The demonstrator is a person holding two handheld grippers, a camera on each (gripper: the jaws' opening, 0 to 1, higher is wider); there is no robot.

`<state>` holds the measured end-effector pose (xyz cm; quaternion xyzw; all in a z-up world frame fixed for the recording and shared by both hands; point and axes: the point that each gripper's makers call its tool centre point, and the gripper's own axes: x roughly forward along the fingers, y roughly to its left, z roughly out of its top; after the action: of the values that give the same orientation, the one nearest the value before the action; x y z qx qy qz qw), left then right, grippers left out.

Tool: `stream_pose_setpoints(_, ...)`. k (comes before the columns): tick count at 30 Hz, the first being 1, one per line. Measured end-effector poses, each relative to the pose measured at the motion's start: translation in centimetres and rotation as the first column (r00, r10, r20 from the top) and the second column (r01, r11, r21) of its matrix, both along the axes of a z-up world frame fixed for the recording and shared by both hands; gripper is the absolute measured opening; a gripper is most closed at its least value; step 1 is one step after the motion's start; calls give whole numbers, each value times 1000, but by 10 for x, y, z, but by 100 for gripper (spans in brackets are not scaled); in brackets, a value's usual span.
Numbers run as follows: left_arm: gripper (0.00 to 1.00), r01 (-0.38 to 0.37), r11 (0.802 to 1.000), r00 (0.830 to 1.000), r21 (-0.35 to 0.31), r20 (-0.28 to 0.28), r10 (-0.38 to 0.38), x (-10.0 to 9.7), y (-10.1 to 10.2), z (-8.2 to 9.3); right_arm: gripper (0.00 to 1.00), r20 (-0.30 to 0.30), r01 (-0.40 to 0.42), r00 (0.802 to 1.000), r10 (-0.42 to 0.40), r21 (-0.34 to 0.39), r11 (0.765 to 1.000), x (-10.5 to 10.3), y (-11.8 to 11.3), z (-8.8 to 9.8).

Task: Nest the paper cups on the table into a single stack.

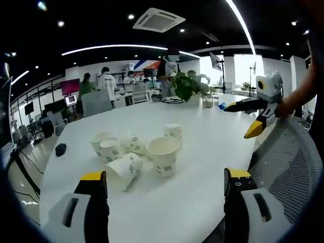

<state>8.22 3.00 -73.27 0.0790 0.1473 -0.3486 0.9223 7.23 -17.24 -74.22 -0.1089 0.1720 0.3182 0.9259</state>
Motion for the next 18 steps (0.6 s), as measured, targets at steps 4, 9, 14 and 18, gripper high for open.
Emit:
stream_pose_setpoints(4, 95, -5, 1000, 1000, -1, 2, 5, 1, 2, 0, 98, -1, 3, 1000, -3, 5, 1000, 0, 0, 0)
stream_pose_setpoints(9, 95, -5, 1000, 1000, -1, 2, 5, 0, 2, 0, 98, 2, 5, 1000, -5, 5, 1000, 0, -1, 1)
stream_pose_setpoints(14, 95, -7, 1000, 1000, -2, 2, 7, 0, 2, 1, 98, 2, 12, 1000, -12, 7, 1000, 1, -2, 1)
stream_pose_setpoints(18, 95, -14, 1000, 1000, -6, 1, 14, 0, 2, 2, 98, 5, 15, 1000, -15, 6, 1000, 1, -2, 2)
